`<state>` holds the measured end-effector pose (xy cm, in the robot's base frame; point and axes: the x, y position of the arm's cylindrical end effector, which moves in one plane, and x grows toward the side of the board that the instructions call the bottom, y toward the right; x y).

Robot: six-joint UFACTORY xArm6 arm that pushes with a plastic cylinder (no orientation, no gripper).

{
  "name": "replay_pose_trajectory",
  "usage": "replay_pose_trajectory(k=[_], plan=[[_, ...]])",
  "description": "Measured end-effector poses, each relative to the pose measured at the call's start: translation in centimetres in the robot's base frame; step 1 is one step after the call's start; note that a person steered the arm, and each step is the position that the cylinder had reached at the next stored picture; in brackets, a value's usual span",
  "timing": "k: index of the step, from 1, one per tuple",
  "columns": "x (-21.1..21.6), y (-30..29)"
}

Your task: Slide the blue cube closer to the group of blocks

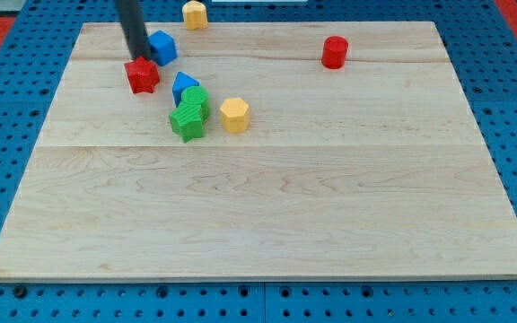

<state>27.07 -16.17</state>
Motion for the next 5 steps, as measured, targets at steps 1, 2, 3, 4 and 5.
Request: replay_pose_trajectory(k=[1,2,3,4,5], plan=[[-1.2,-2.4],[-2.3,-4.2],[-4.8,-4.2],[-4.7,0.9],[-2.3,4.0]])
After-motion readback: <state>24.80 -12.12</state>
